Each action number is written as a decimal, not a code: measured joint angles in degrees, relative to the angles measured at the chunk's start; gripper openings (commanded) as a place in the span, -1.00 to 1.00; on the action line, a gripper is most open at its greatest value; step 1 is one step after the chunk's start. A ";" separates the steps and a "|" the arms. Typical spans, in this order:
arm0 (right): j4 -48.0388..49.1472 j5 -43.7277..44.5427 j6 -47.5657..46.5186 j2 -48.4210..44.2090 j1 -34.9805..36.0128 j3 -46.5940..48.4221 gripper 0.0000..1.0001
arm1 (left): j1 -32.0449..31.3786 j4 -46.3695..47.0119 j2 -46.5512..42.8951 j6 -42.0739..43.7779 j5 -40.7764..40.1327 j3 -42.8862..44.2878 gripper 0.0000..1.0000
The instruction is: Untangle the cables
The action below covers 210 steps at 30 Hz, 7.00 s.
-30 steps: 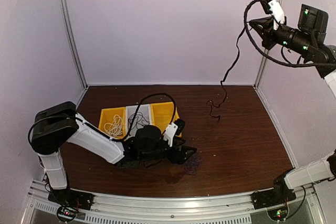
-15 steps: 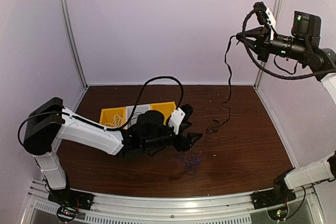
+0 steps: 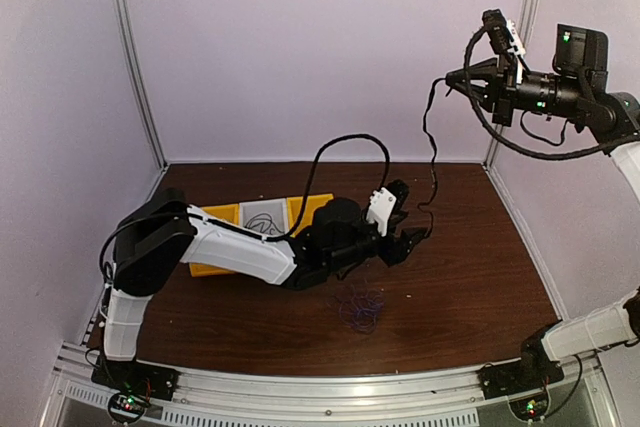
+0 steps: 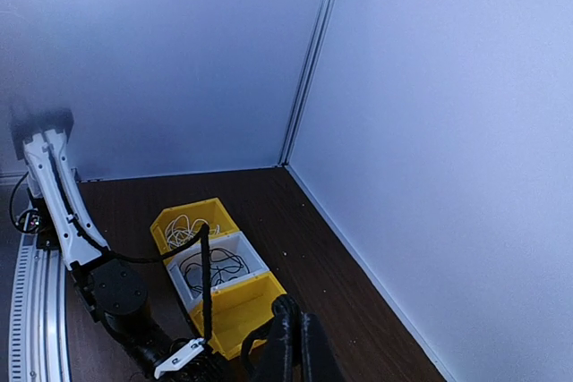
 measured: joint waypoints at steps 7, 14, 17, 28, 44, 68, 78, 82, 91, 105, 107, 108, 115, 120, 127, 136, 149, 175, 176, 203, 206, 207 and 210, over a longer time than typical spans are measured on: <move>-0.22 -0.74 0.00 -0.02 0.00 0.00 -1.00 | 2.93 5.18 3.08 -3.37 3.26 4.00 0.08; -0.17 -0.79 0.00 -0.02 0.00 -0.24 -1.00 | 4.31 10.40 4.20 -4.70 8.11 3.96 -0.19; -0.20 -0.79 0.02 0.00 0.00 -0.55 -1.00 | 4.17 12.02 4.28 -5.16 9.33 3.96 -0.37; -0.20 -0.79 0.00 -0.04 0.00 -1.07 -1.00 | 5.25 12.61 4.31 -10.95 7.74 2.29 -0.79; 2.14 8.57 1.44 -1.49 -0.09 -4.68 -0.74 | 7.61 9.14 -6.49 -10.45 5.81 -6.75 -1.00; 3.89 8.09 -1.57 -8.04 -2.03 -23.91 -0.47 | 9.25 -24.17 -20.63 8.02 4.39 11.96 -1.00; 9.88 7.17 -1.51 -7.98 -2.21 -35.71 -0.47 | 9.25 -34.82 -30.12 12.39 -3.04 17.03 -1.00; 12.92 7.13 -1.51 -7.98 -2.51 -38.99 -0.47 | 9.27 -40.30 -34.21 14.64 -8.22 16.81 -1.00; 18.88 7.17 -1.53 -7.41 -2.91 -46.34 -0.47 | 10.32 -48.78 -41.86 16.83 -16.15 11.58 -1.00; 21.03 7.52 -2.64 -7.43 -3.08 -49.11 -0.47 | 15.10 -52.72 -45.07 14.08 -18.78 2.86 -1.00; 21.18 7.58 -2.93 -7.45 -3.08 -49.18 -0.47 | 16.33 -52.74 -45.07 13.22 -18.29 1.46 -1.00; 21.38 7.63 -3.06 -7.50 -3.08 -49.29 -0.46 | 16.83 -52.76 -45.07 12.87 -18.10 0.85 -1.00; 21.51 7.67 -3.39 -7.65 -3.08 -49.88 -0.46 | 20.15 -53.07 -45.09 11.32 -16.85 -2.36 -1.00; 21.55 7.67 -3.50 -7.65 -3.08 -49.88 -0.46 | 21.16 -53.07 -45.31 11.13 -16.65 -2.69 -1.00; 21.55 7.67 -3.50 -7.65 -3.10 -49.90 -0.46 | 21.24 -53.68 -46.51 11.13 -16.65 -2.64 -1.00; 21.55 7.69 -4.31 -7.63 -3.10 -49.90 -0.46 | 21.24 -55.19 -47.98 11.15 -14.86 2.62 -1.00; 21.57 7.69 -4.52 -7.63 -3.10 -49.92 -0.45 | 21.24 -55.41 -48.06 11.13 -14.29 1.11 -1.00; 21.73 8.13 -4.79 -7.43 -3.10 -50.86 -0.45 | 27.74 -54.10 -45.92 9.16 -12.04 -10.14 -1.00; 21.70 8.13 -4.79 -7.43 -3.10 -50.90 -0.45 | 27.74 -53.72 -45.13 8.98 -11.54 -10.25 -1.00; 21.73 8.57 -5.01 -7.19 -3.10 -51.12 -0.45 | 27.96 -41.18 -37.24 7.72 14.43 -13.57 -1.00; 21.68 8.57 -5.03 -7.21 -3.10 -51.30 -0.45 | 28.28 -41.92 -37.24 7.72 13.49 -16.41 -1.00; 21.66 8.57 -5.07 -7.19 -3.10 -51.32 -0.45 | 28.39 -42.34 -37.22 7.72 12.90 -16.96 -1.00; 21.51 8.52 -5.51 -7.06 -3.10 -51.30 -0.45 | 28.94 -43.87 -37.18 7.78 11.98 -16.81 -1.00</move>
